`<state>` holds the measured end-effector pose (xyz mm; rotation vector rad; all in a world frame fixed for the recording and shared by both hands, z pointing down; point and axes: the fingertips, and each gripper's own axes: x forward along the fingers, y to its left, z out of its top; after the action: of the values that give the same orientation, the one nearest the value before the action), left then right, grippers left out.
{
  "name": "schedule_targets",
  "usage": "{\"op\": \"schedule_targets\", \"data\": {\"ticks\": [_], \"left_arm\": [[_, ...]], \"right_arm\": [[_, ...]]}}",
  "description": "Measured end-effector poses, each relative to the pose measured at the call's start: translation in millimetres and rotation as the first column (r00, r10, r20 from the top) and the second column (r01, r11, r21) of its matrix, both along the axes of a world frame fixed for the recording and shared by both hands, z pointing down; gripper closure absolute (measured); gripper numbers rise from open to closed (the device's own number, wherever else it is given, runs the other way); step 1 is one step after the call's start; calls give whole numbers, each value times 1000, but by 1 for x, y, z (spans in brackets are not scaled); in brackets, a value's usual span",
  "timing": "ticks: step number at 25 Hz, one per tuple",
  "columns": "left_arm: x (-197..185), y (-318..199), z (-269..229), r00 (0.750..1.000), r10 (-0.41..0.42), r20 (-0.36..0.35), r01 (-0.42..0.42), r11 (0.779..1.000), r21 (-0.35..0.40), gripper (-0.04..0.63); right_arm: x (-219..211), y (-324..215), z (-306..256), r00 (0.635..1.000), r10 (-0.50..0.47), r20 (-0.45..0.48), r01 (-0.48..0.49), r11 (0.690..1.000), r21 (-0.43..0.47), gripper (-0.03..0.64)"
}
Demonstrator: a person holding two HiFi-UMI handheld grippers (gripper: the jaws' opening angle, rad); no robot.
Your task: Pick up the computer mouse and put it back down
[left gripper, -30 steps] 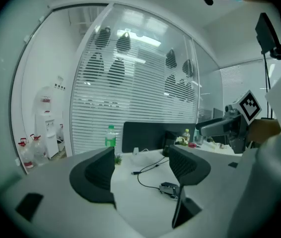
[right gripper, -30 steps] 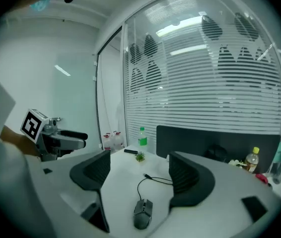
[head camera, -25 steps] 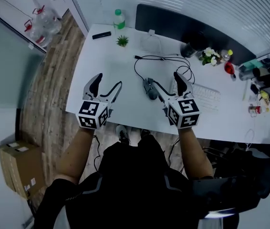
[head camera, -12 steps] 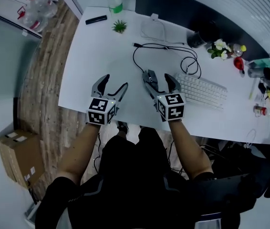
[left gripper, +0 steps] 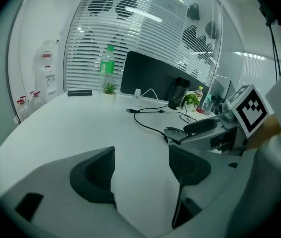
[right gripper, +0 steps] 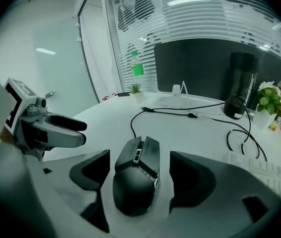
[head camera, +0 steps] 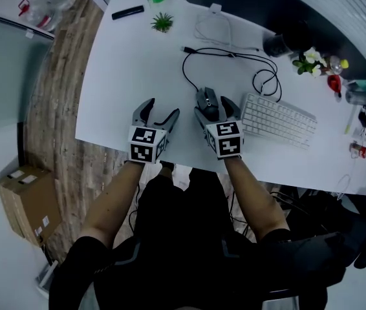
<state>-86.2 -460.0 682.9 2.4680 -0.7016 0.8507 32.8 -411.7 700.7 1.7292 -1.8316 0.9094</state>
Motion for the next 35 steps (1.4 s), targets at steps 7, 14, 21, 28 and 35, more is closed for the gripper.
{"op": "schedule_targets", "data": {"ticks": [7,14,21,28,35], "left_arm": [[-5,0,16,999,-42,10,42,999,-32,241],[-5,1,21,999,-32,23,32,999,-33,241],[-11,-2,17,998,-51,31,51,998,-20,241],[-20,-9,-9,999,-49,20,49,999,22,241],[-25,-16,-58,999,-41,-29,43,997,70,241]], "right_arm": [[-3,-1,17,1000,27,-10,-27,999,-29,260],[-3,-2,22,997,35,-69,-38,999,-34,295],[-2,-4,21,996,44,-79,-47,998,-43,321],[-13,1,7,997,76,-3,-76,996,-48,322],[-21,-3,-49,996,84,14,-85,996,23,322]]}}
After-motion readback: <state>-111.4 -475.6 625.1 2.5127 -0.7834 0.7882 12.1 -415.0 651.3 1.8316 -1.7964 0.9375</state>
